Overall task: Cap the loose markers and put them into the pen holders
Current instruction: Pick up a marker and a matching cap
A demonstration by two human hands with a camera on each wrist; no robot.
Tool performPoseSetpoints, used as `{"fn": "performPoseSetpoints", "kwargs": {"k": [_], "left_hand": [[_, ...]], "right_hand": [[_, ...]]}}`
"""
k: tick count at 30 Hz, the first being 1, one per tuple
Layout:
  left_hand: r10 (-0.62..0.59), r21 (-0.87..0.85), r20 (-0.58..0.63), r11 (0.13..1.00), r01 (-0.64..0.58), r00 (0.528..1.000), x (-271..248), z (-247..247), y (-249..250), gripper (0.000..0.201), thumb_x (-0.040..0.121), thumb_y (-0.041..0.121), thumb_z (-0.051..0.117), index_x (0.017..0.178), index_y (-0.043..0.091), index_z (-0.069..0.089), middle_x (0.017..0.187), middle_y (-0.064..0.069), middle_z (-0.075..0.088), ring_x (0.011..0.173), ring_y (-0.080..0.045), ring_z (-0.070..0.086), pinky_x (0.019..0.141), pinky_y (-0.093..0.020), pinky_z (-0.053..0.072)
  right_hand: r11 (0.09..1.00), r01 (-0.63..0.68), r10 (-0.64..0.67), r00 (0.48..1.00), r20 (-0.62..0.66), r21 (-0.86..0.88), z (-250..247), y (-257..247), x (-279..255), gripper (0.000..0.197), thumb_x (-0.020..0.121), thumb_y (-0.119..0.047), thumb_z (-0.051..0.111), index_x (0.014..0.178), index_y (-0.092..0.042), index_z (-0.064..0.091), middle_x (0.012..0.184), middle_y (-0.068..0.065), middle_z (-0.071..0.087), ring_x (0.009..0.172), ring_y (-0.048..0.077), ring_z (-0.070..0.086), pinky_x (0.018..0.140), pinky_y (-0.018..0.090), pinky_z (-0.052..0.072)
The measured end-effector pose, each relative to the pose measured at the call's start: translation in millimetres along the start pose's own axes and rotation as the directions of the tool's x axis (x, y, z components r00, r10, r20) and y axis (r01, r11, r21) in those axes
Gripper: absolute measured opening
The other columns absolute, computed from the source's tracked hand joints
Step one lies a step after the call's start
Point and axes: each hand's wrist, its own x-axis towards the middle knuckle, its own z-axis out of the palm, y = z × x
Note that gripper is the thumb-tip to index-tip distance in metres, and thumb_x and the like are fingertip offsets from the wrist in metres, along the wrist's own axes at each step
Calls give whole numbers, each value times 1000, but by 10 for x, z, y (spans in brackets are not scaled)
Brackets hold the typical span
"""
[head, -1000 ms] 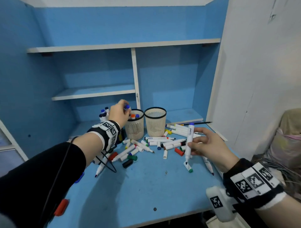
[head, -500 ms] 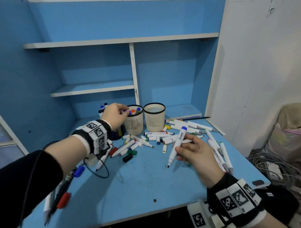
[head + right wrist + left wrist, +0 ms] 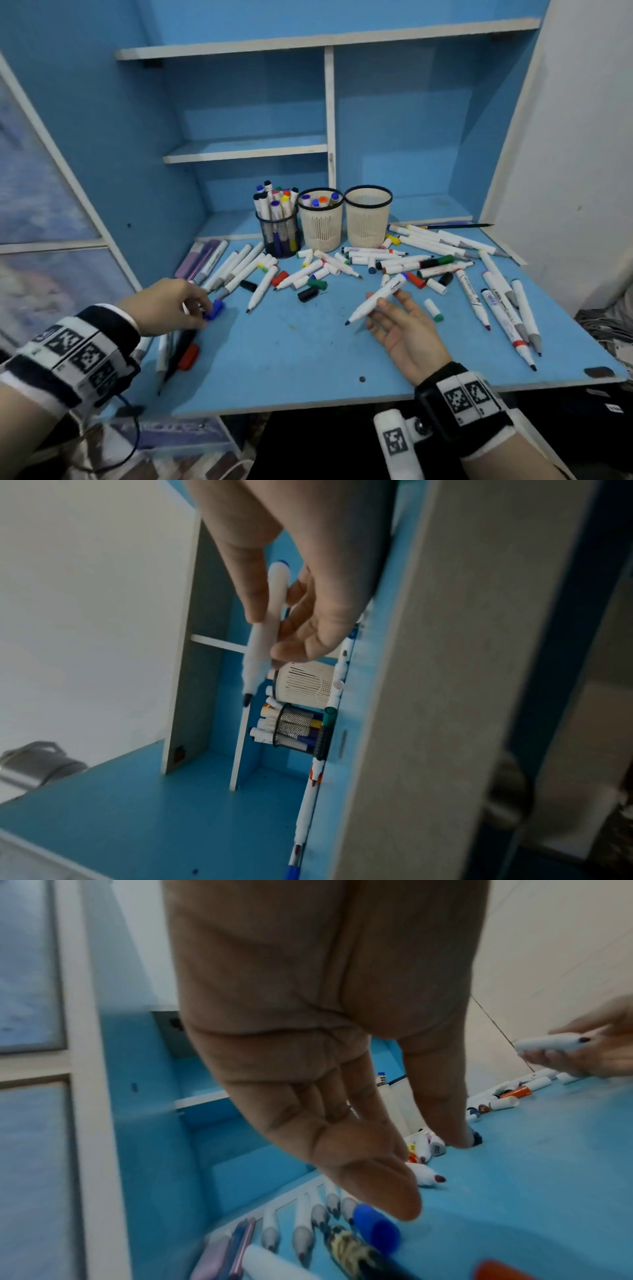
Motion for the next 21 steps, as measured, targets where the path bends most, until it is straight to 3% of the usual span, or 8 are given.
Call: {"fn": "performPoseSetpoints", "kwargs": {"k": [2, 6, 9, 11, 13, 15, 18, 21], "left_hand": [[-10, -13, 37, 1000, 11, 999, -110, 85, -53, 22, 74, 30, 75, 91, 37, 63, 75, 20, 64, 67, 21, 53, 61, -3, 38], [-37, 2, 103, 999, 37, 994, -182, 234, -86, 29, 73, 26, 77, 100, 28, 66, 80, 18, 64, 60, 10, 54, 58, -3, 37], [-45, 15, 109, 999, 44, 993, -131, 289, -68, 34, 73, 23, 77, 106, 24, 67, 85, 11, 62, 64, 8, 51, 58, -3, 37], [-40, 4, 113, 999, 40, 993, -79, 291, -34, 35, 74, 21, 76, 107, 21, 66, 84, 10, 62, 65, 5, 52, 59, -4, 38], [-33, 0, 97, 999, 33, 995, -22, 259, 8, 33, 75, 21, 75, 107, 20, 66, 84, 11, 62, 68, 0, 54, 59, -5, 39], [-31, -20, 64, 999, 33, 997, 41, 196, 44, 31, 76, 19, 75, 106, 19, 66, 85, 11, 61, 70, 0, 54, 57, -2, 37], [-39, -42, 0, 998, 39, 999, 169, 101, 64, 32, 76, 16, 75, 107, 15, 68, 95, 2, 65, 74, -6, 55, 57, -1, 34], [-80, -23, 4, 997, 80, 997, 305, 42, 90, 33, 78, 17, 73, 110, 14, 67, 105, -3, 67, 84, -12, 55, 65, -12, 40]], "right_hand": [[999, -2, 1, 1000, 19, 51, 7, 2, 40, 34, 82, 0, 57, 111, -16, 51, 91, 11, 73, 74, 18, 69, 59, 28, 56], [999, 31, -32, 998, 57, 17, 25, 24, 59, 58, 59, -10, 72, 112, -18, 50, 91, 11, 73, 73, 17, 68, 60, 27, 56], [998, 54, -53, 997, 55, -20, -7, 58, 81, 39, 80, -1, 60, 114, -16, 49, 91, 13, 73, 71, 17, 67, 61, 27, 56], [998, 54, -52, 997, 49, -33, -7, 61, 82, 42, 80, -1, 62, 117, -15, 48, 91, 13, 73, 71, 17, 68, 61, 28, 56], [997, 60, -58, 997, 44, -52, -3, 66, 85, 71, 56, -12, 84, 118, -14, 48, 91, 14, 73, 72, 18, 68, 60, 28, 56], [995, 69, -65, 997, 48, -69, -1, 80, 87, 101, 28, -24, 96, 117, -14, 49, 93, 16, 73, 73, 19, 69, 61, 29, 57], [993, 82, -78, 996, 49, -83, -15, 101, 105, 113, 17, -30, 97, 118, -13, 49, 92, 16, 73, 73, 18, 69, 62, 29, 57], [994, 78, -75, 996, 49, -78, -10, 102, 103, 116, 15, -31, 97, 119, -13, 48, 91, 16, 73, 72, 18, 69, 62, 28, 57]]}}
